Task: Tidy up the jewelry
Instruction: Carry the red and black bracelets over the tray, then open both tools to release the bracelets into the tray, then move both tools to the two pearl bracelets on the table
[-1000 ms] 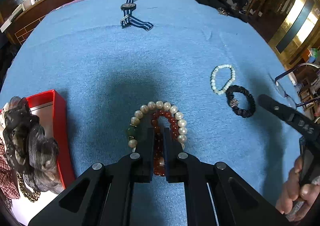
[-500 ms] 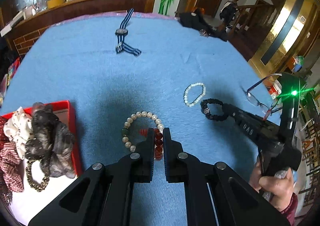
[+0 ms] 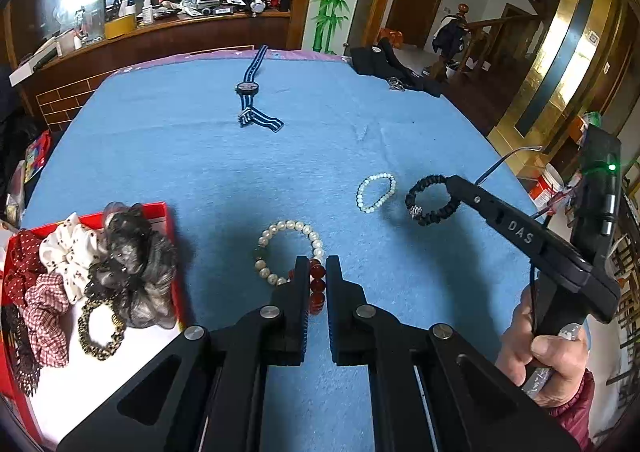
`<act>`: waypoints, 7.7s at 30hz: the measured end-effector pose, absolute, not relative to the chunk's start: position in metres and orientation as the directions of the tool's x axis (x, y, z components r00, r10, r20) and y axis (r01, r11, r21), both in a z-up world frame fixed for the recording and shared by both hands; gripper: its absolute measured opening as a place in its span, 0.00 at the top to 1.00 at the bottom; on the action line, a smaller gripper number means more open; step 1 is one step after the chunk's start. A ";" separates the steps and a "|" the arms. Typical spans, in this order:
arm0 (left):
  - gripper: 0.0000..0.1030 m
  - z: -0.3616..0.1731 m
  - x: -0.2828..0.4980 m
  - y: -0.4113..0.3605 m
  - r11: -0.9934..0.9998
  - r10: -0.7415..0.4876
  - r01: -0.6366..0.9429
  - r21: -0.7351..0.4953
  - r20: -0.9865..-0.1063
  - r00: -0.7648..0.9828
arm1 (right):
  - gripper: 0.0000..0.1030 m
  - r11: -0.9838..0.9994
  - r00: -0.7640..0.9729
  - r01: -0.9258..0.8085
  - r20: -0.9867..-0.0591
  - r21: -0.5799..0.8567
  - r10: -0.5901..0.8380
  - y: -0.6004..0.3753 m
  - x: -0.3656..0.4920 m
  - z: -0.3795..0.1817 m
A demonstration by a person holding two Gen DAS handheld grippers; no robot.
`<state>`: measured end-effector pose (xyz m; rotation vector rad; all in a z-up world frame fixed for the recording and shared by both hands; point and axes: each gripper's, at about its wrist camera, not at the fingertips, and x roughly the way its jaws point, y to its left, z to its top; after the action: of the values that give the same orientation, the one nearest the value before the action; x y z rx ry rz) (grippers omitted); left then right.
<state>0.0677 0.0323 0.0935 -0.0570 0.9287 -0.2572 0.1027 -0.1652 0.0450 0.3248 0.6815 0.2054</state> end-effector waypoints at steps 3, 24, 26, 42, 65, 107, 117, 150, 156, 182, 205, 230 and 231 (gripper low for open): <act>0.93 0.098 0.061 0.035 0.968 -0.243 0.192 -0.159 -0.779 0.578 | 0.93 0.926 0.770 -0.100 -0.562 0.364 0.304 -0.161 0.097 0.052; 0.93 0.116 0.013 0.065 0.959 -0.282 0.216 -0.186 -0.718 0.636 | 0.92 0.893 0.750 -0.193 -0.526 0.407 0.401 -0.122 0.028 0.079; 0.93 0.118 0.009 0.072 0.959 -0.284 0.210 -0.192 -0.710 0.644 | 0.92 0.891 0.747 -0.205 -0.524 0.405 0.409 -0.116 0.025 0.082; 0.93 0.127 -0.017 0.129 0.968 -0.245 0.138 -0.208 -0.679 0.692 | 0.92 0.871 0.702 -0.304 -0.527 0.387 0.479 -0.066 0.012 0.090; 0.93 0.104 -0.032 0.211 0.972 -0.180 0.020 -0.236 -0.681 0.710 | 0.92 0.827 0.593 -0.435 -0.577 0.357 0.561 0.012 0.010 0.079; 0.93 0.055 -0.031 0.294 0.954 -0.107 -0.142 -0.263 -0.745 0.659 | 0.91 0.769 0.420 -0.543 -0.683 0.338 0.597 0.108 0.013 0.040; 0.93 0.049 -0.029 0.296 0.953 -0.104 -0.151 -0.261 -0.756 0.646 | 0.91 0.793 0.406 -0.532 -0.732 0.297 0.547 0.127 0.023 0.017; 0.93 0.029 -0.001 0.255 0.975 -0.121 -0.075 -0.209 -0.785 0.608 | 0.82 0.860 0.466 -0.445 -0.756 0.249 0.460 0.114 0.040 -0.001; 0.93 0.036 -0.006 0.251 0.979 -0.105 -0.071 -0.189 -0.777 0.621 | 0.81 0.854 0.475 -0.452 -0.740 0.259 0.476 0.111 0.034 0.008; 0.69 0.089 -0.042 0.142 0.997 0.043 0.011 0.078 -0.663 0.748 | 0.79 0.890 0.592 -0.302 -0.664 0.341 0.456 -0.003 0.014 0.054; 0.64 0.095 -0.048 0.069 0.968 0.078 0.095 0.232 -0.639 0.766 | 0.77 0.896 0.642 -0.203 -0.637 0.395 0.427 -0.077 0.009 0.053; 0.62 0.069 0.019 0.014 0.952 -0.024 0.248 0.179 -0.765 0.644 | 0.68 0.905 0.598 -0.068 -0.709 0.420 0.374 -0.135 0.075 0.039; 0.62 0.069 0.028 0.016 0.955 -0.058 0.263 0.136 -0.784 0.618 | 0.67 0.908 0.589 -0.057 -0.720 0.416 0.367 -0.136 0.086 0.039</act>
<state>0.0280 0.0159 0.0689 0.2484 0.8877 -0.1869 0.0856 -0.1363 0.0392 0.3704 0.9125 0.2531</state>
